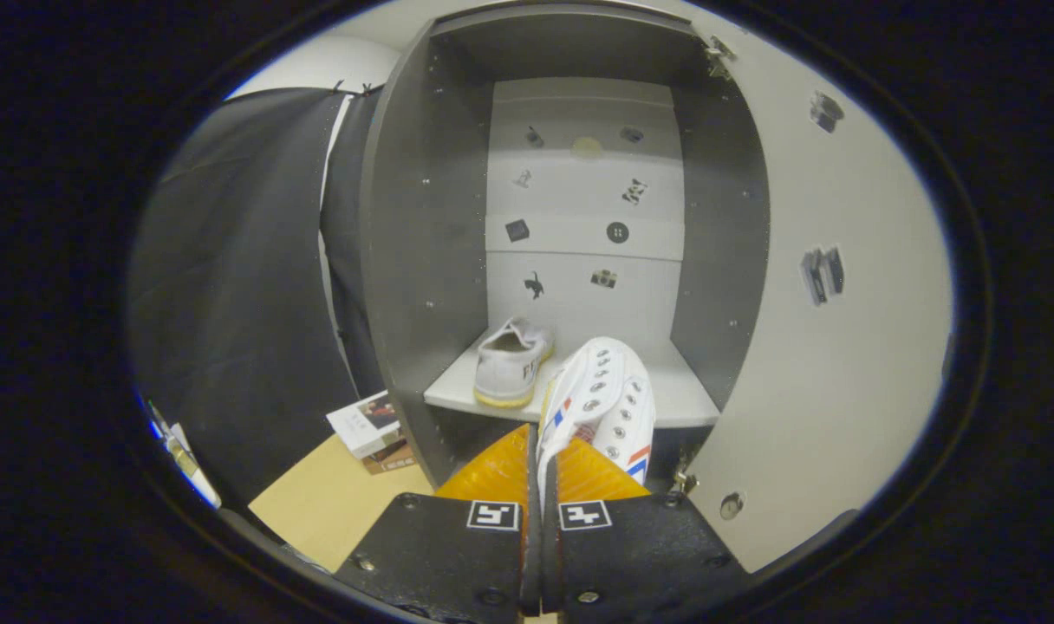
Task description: Open the shoe cabinet door, grab the shoes and put them into the shoe cabinet, then close the shoe cabinet door.
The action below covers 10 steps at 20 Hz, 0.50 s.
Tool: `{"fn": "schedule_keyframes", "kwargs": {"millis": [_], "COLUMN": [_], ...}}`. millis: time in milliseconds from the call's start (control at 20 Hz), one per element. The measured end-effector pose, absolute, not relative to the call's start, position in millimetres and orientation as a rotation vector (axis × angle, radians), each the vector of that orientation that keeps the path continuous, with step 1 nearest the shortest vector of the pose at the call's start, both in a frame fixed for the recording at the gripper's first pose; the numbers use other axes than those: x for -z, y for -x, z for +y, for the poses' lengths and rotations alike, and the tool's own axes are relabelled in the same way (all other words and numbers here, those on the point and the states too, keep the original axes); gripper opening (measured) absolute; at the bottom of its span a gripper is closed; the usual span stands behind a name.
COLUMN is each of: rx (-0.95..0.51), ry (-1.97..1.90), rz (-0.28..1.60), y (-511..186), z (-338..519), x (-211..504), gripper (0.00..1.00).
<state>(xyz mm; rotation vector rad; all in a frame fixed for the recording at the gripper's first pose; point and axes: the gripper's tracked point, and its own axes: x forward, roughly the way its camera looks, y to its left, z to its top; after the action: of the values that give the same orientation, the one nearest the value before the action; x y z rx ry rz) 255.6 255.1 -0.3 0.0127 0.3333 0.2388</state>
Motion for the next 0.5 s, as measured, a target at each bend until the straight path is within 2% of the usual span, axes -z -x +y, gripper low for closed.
{"fn": "schedule_keyframes", "kwargs": {"millis": [200,500], "rx": [-0.222,-0.172], "ry": [0.017,0.056], "rz": [0.31,0.361], "y": [-321.6,-413.1], "z": [258.1,252.5], "x": [-17.2,7.7], "gripper": [0.04,0.04]}}
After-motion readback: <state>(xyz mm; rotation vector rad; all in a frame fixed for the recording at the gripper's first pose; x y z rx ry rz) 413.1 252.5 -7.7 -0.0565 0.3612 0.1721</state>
